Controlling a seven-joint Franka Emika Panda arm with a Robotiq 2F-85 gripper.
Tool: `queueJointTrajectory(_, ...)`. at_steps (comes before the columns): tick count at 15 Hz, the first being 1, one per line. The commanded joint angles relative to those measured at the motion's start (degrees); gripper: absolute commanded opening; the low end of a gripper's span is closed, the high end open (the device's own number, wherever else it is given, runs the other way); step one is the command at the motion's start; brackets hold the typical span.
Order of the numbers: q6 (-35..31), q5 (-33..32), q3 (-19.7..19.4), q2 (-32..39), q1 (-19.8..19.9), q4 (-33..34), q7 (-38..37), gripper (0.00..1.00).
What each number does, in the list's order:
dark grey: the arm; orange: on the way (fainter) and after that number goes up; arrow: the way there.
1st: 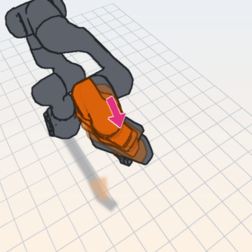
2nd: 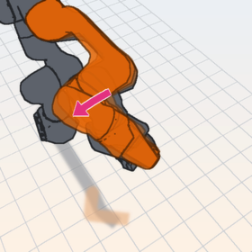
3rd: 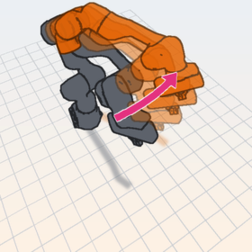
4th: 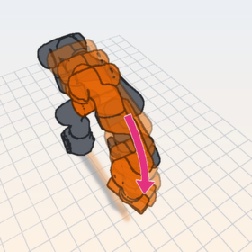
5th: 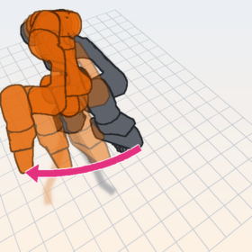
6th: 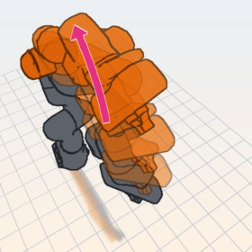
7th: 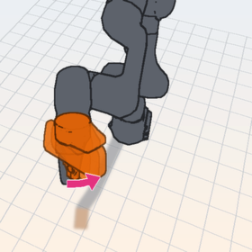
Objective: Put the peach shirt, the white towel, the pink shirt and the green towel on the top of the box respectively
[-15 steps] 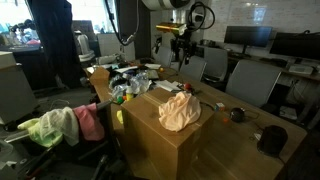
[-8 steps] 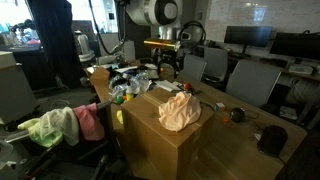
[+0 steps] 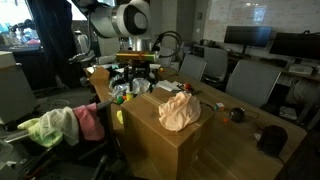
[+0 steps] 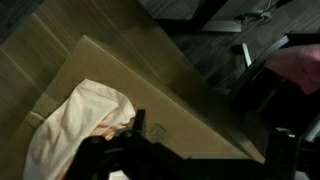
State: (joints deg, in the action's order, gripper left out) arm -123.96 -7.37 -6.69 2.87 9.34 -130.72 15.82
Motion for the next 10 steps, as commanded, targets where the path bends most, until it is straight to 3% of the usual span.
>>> queueJointTrajectory(1,-1.8,-5.1,2.8,-5.3,-3.9,-6.9,0.6,1.00)
queueJointTrajectory(5,-4.3,-6.5,7.3,-4.8,-9.0,-8.8,1.4,1.00)
queueJointTrajectory(10,-3.2,1.2,11.0,-2.4,-13.3,-6.3,3.1,1.00)
